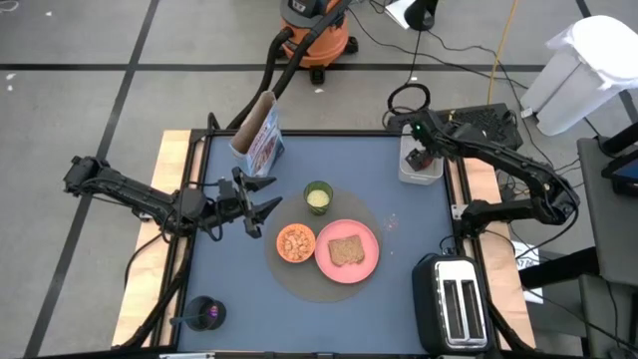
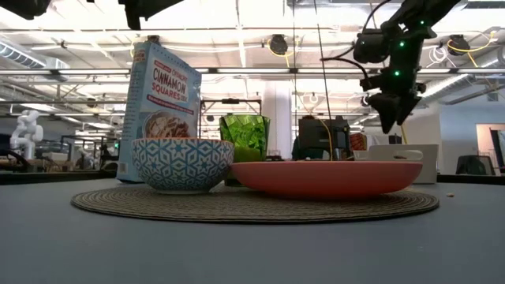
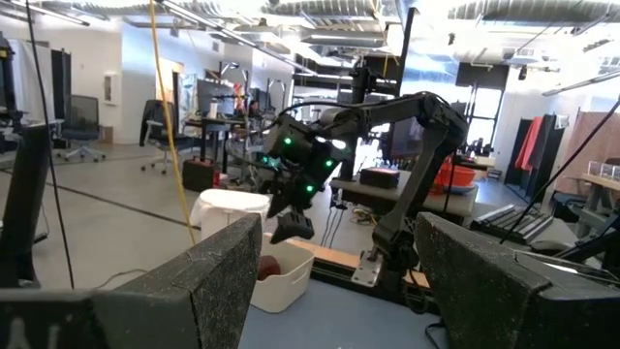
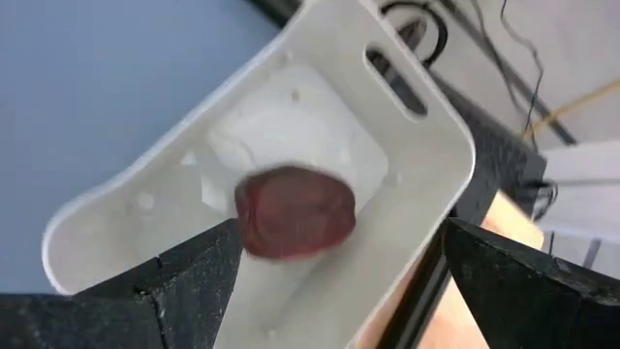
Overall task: Arrange a breakfast setting
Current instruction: Put the apple on the gray table mat to the right side of the green cup
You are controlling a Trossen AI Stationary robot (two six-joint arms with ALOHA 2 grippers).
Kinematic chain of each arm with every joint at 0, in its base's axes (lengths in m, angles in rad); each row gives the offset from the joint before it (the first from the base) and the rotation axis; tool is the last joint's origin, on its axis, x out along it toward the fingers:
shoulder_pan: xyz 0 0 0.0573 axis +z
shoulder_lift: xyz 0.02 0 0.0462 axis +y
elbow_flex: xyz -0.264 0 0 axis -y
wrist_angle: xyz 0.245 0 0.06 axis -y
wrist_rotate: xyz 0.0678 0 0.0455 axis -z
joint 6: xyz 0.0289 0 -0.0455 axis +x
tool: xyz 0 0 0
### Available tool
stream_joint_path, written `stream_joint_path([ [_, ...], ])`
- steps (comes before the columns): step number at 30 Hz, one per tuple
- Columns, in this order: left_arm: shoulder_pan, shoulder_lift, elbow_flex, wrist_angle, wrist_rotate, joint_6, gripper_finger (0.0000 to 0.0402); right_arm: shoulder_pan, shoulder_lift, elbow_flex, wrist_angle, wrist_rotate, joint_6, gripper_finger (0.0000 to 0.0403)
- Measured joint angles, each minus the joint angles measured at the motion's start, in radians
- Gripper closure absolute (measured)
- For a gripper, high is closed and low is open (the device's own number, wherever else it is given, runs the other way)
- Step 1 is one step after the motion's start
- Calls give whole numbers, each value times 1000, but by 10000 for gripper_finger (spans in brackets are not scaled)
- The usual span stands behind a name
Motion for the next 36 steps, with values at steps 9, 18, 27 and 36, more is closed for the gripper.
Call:
stream_joint_path([
  [9, 0, 0, 0, 0, 0, 0, 124, -8, 3, 0, -43, -79, 68, 53],
  [18, 0, 0, 0, 0, 0, 1, 124, -15, 46, 0, -40, -51, 110, 53],
  [27, 0, 0, 0, 0, 0, 2, 124, -16, 118, 0, -12, -50, 110, 53],
  [36, 0, 0, 0, -1, 0, 2, 124, -16, 146, 0, -13, 4, 183, 53],
])
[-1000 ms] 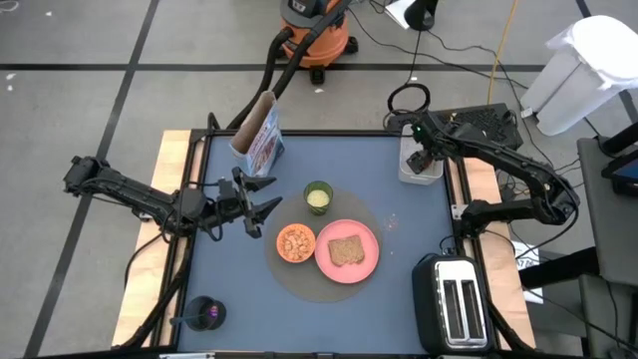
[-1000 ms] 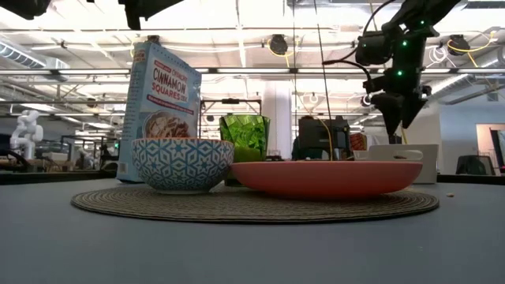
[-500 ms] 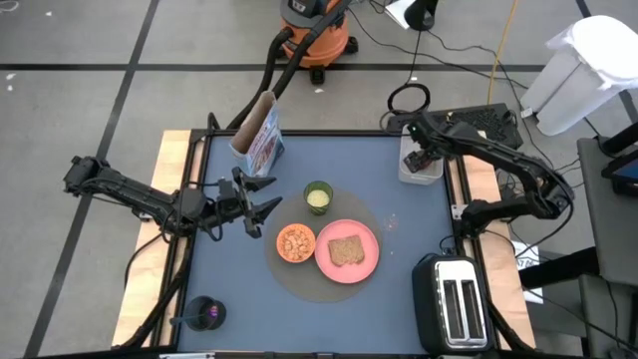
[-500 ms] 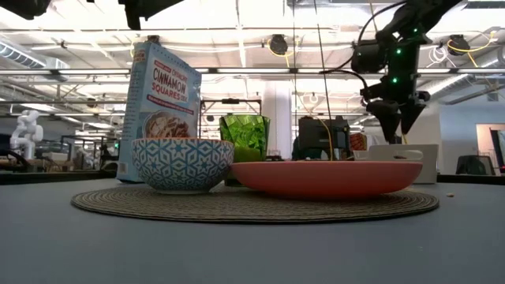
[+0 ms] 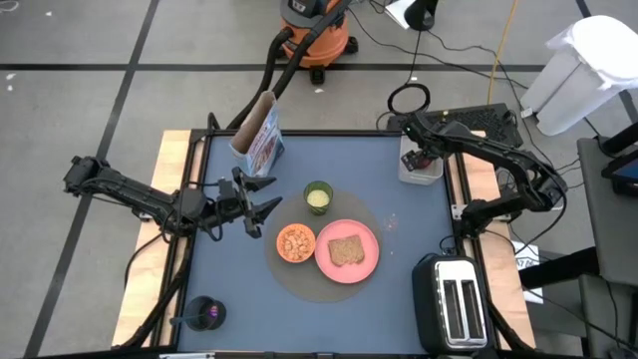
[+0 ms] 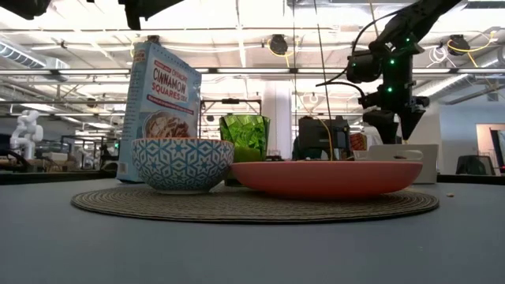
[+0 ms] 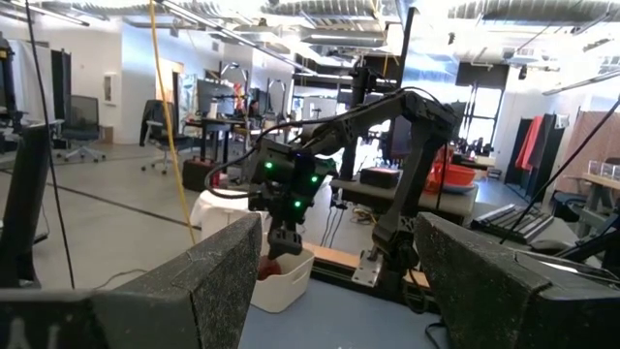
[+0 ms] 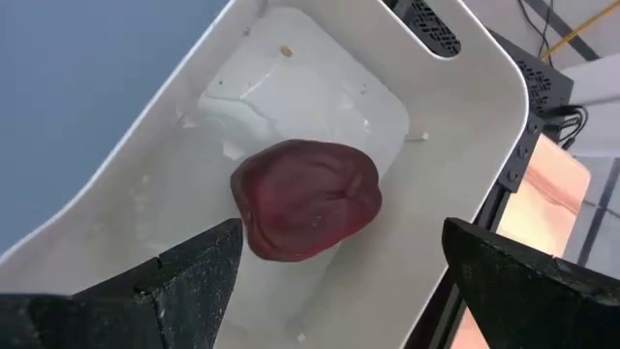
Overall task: Arrange a breakfast setting
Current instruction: Put the apple on the gray table mat to the right side of the green cup
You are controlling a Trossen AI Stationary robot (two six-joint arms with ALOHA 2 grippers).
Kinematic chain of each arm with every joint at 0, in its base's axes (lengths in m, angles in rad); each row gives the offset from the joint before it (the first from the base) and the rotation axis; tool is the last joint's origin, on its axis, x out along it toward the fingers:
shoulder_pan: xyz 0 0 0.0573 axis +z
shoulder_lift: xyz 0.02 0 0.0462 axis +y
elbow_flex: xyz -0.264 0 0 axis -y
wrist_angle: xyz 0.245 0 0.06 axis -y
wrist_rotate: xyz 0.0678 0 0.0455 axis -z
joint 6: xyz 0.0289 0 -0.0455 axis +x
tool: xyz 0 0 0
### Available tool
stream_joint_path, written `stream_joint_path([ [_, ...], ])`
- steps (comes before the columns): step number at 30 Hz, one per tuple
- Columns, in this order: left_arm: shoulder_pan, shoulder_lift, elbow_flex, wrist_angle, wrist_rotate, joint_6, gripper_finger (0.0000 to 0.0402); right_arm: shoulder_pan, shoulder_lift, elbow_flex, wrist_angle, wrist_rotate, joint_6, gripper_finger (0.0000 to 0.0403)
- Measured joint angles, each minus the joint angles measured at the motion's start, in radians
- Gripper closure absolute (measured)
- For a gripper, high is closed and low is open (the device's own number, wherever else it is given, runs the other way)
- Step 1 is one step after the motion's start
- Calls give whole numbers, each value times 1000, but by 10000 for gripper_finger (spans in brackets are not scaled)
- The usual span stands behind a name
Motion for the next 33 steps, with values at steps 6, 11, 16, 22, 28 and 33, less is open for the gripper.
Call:
stream_joint_path([
  [6, 0, 0, 0, 0, 0, 3, 124, 0, 0, 0, -1, -3, 96, 53],
  [11, 0, 0, 0, 0, 0, 3, 124, 0, 0, 0, -13, -3, 262, 53],
  [16, 0, 0, 0, 0, 0, 3, 124, 0, 0, 0, -48, -4, 460, 53],
  [22, 0, 0, 0, -10, 0, 3, 124, 1, 0, 0, -31, -4, 639, 53],
  [28, 0, 0, 0, -55, 1, -6, 124, 3, -1, -38, 11, -4, 763, 53],
  [33, 0, 0, 0, -56, 1, -3, 124, 3, -1, -147, 197, -4, 810, 53],
])
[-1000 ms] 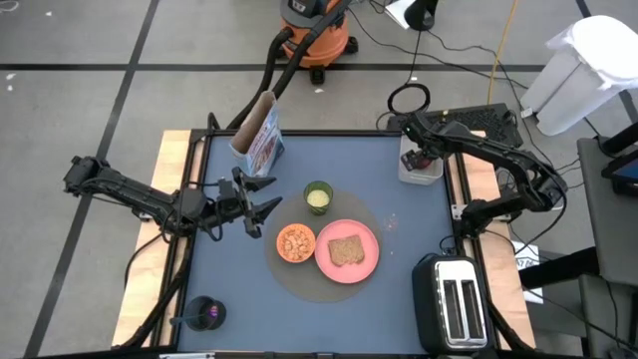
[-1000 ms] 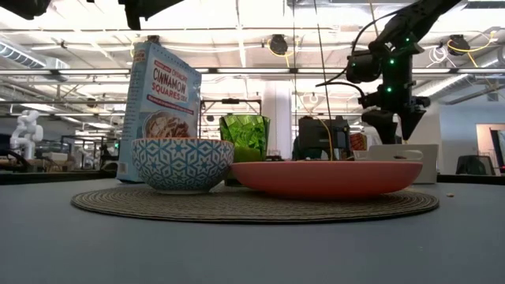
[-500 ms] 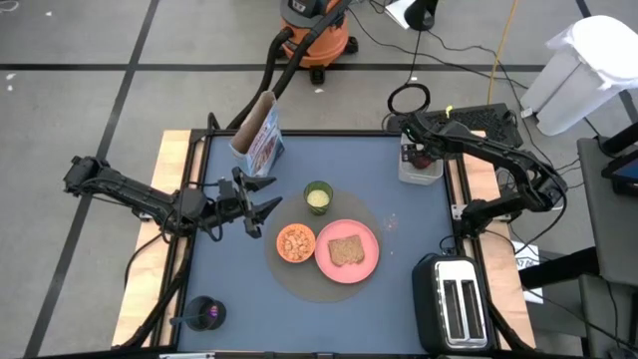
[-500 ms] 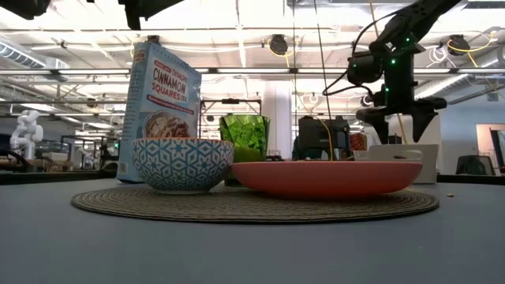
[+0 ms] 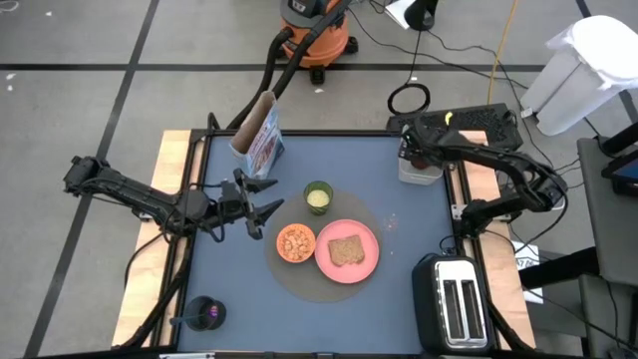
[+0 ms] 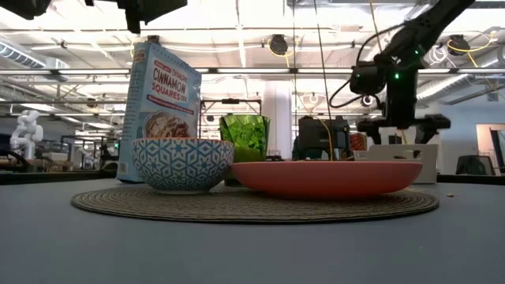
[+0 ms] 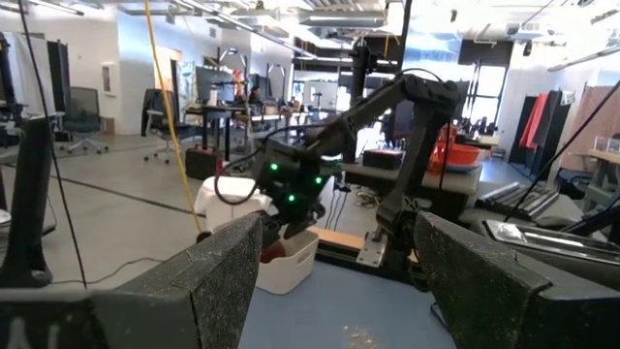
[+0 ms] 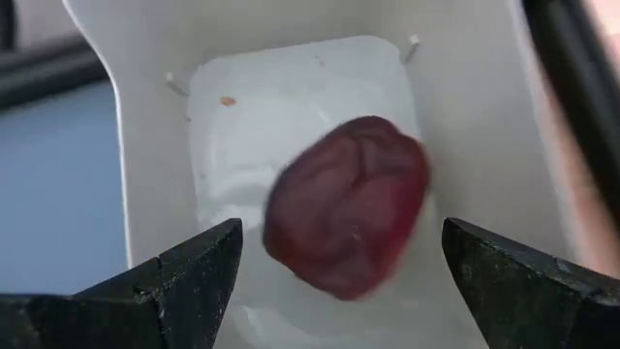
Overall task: Arrange a breakfast setting
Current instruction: Put the apple on the gray table mat to the right side of the green cup
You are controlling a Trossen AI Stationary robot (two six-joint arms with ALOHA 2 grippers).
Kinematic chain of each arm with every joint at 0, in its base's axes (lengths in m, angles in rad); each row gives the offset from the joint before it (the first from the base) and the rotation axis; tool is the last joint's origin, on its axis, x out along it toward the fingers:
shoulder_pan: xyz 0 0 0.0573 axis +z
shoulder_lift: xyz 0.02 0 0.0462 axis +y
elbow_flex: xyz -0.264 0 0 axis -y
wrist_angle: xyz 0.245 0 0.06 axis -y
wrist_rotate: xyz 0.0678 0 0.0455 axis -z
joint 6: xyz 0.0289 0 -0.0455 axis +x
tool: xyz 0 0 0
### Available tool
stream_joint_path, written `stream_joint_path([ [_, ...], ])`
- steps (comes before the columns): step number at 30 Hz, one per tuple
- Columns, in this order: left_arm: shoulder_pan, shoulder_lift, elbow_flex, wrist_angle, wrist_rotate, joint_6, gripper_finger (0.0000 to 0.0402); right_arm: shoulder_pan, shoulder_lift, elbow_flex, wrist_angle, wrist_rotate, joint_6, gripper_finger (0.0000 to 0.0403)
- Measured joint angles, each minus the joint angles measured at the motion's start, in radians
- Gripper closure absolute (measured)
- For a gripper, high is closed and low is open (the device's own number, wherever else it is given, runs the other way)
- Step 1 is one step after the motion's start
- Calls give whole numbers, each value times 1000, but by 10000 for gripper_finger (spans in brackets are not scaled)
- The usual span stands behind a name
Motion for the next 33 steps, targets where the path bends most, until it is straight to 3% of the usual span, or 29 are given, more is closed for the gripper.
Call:
stream_joint_path([
  [6, 0, 0, 0, -4, 0, 0, 124, -2, -4, -94, 198, 2, 88, 53],
  [26, 0, 0, 0, -4, 0, 2, 124, -9, -4, -144, 193, 24, 145, 55],
  [33, 0, 0, 0, -4, 0, 2, 124, -9, -4, -145, 193, 24, 145, 97],
])
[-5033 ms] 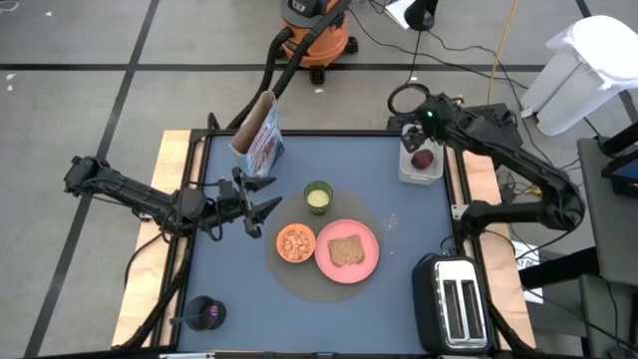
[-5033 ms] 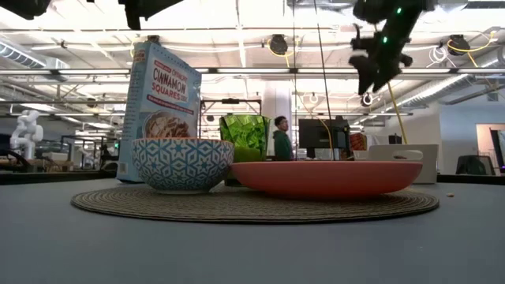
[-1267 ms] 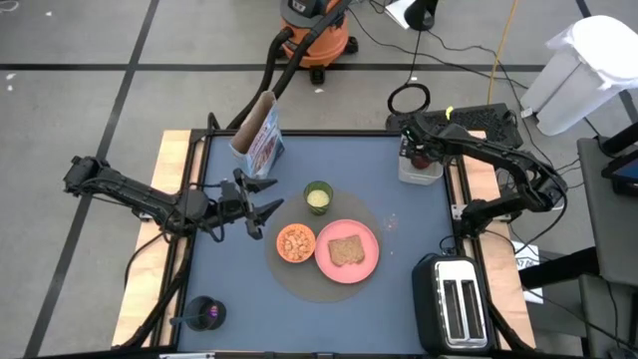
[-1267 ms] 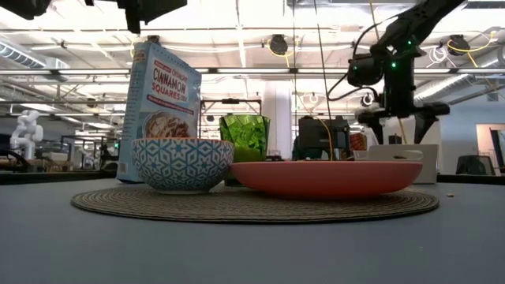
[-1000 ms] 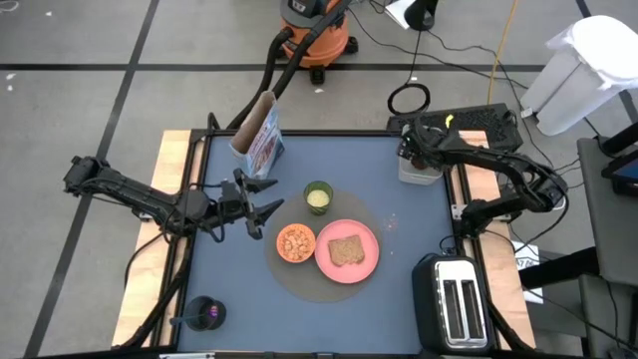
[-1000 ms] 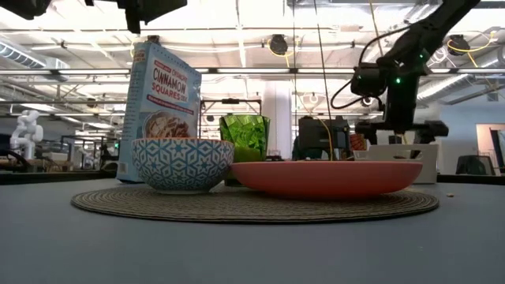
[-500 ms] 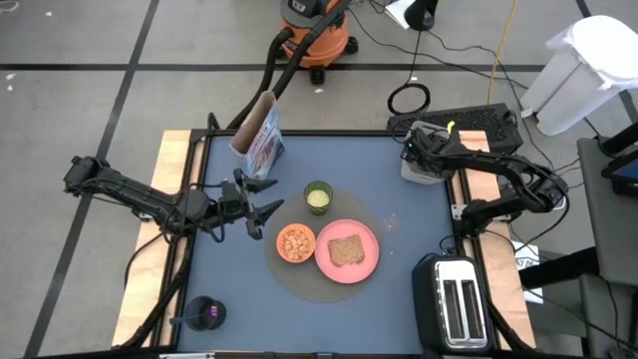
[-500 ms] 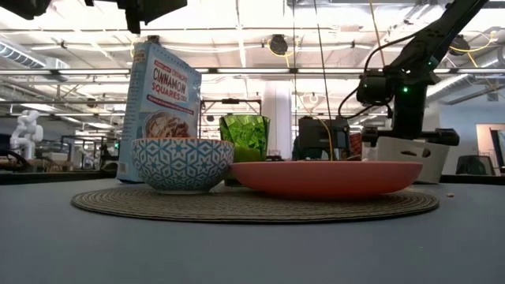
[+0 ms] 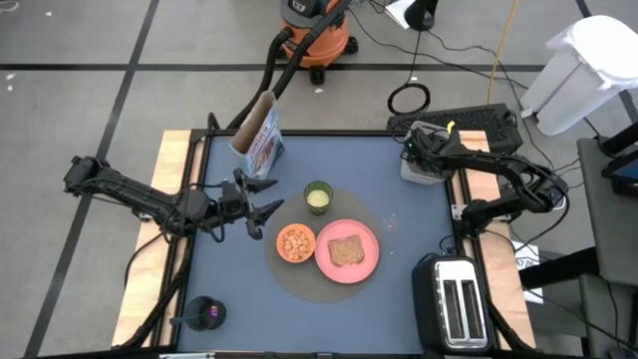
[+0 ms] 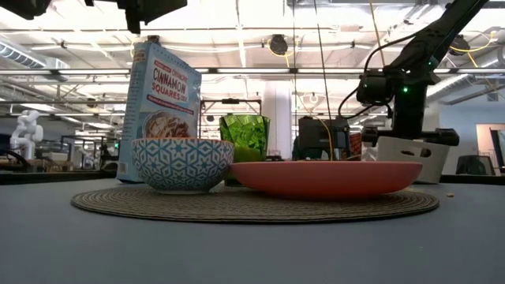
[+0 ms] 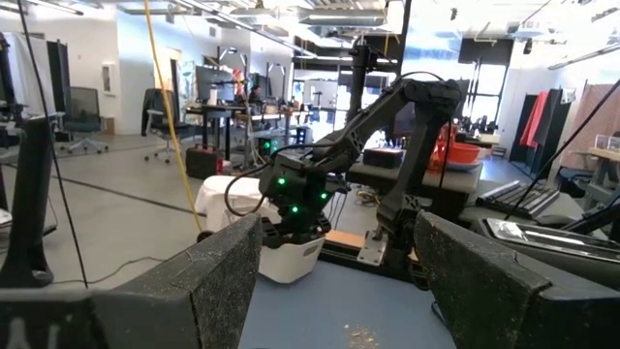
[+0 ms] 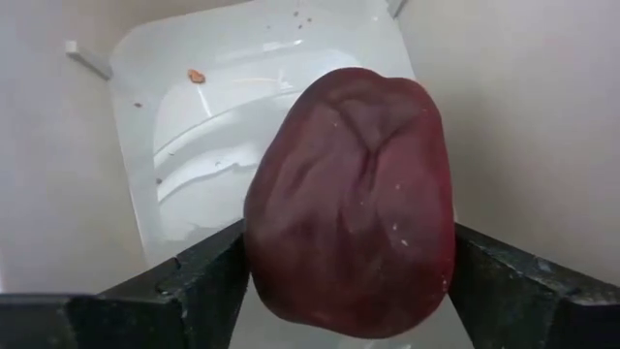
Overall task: Arrange a breakfast setting
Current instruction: Put the apple on the gray table mat to the right side of the green cup
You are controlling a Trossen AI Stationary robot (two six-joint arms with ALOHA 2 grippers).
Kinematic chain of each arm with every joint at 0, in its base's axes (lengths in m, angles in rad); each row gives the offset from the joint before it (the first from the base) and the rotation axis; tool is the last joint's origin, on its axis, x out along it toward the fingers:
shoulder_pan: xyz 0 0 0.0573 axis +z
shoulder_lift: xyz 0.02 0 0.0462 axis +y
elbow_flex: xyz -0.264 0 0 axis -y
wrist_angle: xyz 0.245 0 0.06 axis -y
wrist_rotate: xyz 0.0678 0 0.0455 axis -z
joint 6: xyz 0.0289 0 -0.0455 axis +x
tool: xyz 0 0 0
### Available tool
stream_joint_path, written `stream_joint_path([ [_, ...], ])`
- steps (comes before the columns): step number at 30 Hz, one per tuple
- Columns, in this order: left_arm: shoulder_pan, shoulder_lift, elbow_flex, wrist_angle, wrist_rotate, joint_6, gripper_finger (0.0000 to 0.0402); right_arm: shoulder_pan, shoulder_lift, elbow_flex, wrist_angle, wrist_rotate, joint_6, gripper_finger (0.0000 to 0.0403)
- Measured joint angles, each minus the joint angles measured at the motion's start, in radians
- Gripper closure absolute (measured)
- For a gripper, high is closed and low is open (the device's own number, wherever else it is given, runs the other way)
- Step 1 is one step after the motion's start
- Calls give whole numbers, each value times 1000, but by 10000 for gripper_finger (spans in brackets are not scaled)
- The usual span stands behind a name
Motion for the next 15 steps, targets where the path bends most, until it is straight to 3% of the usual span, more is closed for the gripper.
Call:
stream_joint_path([
  [7, 0, 0, 0, 0, 0, 0, 124, 0, 1, 0, 0, 0, 0, 141],
  [15, 0, 0, 0, 1, 0, -2, 124, 0, 1, 0, 0, -14, -4, 143],
])
